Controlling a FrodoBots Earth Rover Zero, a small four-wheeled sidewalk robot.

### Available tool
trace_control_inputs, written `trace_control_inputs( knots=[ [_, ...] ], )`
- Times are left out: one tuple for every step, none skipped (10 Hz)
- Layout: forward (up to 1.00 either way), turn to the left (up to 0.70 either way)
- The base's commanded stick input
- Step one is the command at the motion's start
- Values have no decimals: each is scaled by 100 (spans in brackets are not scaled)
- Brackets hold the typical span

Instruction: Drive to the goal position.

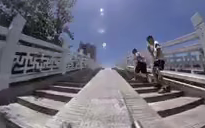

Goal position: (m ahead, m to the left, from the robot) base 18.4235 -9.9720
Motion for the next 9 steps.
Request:
trace_control_inputs(
  knots=[
    [70, 0],
    [70, 0],
    [70, 0],
    [70, 0],
    [70, 0],
    [70, 0],
    [70, 0],
    [70, 0],
    [70, 0]
  ],
)
